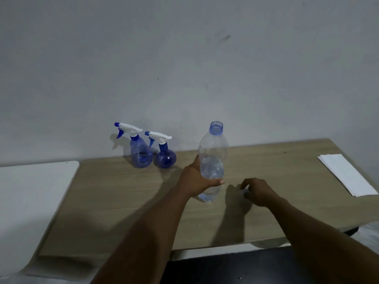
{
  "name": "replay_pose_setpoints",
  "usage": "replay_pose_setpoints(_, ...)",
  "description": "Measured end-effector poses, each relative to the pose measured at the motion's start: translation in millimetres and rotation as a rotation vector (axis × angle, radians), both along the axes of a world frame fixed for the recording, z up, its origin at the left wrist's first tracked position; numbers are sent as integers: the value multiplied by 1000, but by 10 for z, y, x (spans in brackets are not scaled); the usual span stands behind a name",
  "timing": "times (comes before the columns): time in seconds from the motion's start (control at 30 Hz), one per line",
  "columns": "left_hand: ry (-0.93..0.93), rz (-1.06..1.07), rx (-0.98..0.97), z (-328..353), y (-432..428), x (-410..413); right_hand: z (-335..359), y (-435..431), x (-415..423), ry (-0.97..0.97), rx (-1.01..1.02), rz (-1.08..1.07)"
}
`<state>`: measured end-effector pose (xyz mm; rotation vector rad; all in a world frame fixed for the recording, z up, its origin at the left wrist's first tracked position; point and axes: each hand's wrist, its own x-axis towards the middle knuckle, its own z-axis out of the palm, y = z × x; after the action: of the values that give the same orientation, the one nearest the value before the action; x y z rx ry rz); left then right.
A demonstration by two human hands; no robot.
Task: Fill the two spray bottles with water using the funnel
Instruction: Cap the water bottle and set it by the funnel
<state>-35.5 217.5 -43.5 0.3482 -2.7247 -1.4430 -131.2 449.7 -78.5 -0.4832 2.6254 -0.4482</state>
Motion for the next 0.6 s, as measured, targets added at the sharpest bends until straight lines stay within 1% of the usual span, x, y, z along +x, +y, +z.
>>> replay_pose_setpoints(0.07, -9, 19, 2, -13, 68, -47, 290, 13, -223, 13, -116, -56)
replay_pose_setpoints(0.13, -12, 34, 11, -28, 128, -86, 679, -24, -406, -31, -325, -128)
replay_pose_setpoints(0.2, -13, 41, 13, -41, 184, -118, 1130, -75, -514, -91, -542, -150)
replay_pose_setpoints(0.27, -20, 47, 13, -85, 215, -161, 1591, -127, -550, -111, -689, -83)
replay_pose_setpoints(0.33, -28, 40, 20, -113, 237, -193, 1979, -189, -529, -145, -781, 35)
replay_pose_setpoints(0.43, -11, 12, 30, -147, 243, -227, 2347, -318, -452, -164, -808, 207)
replay_pose_setpoints(0.5, 8, 19, 24, -149, 235, -228, 2451, -434, -373, -97, -736, 290)
replay_pose_setpoints(0.6, -9, 15, -8, -145, 233, -236, 2442, -578, -276, 56, -581, 395)
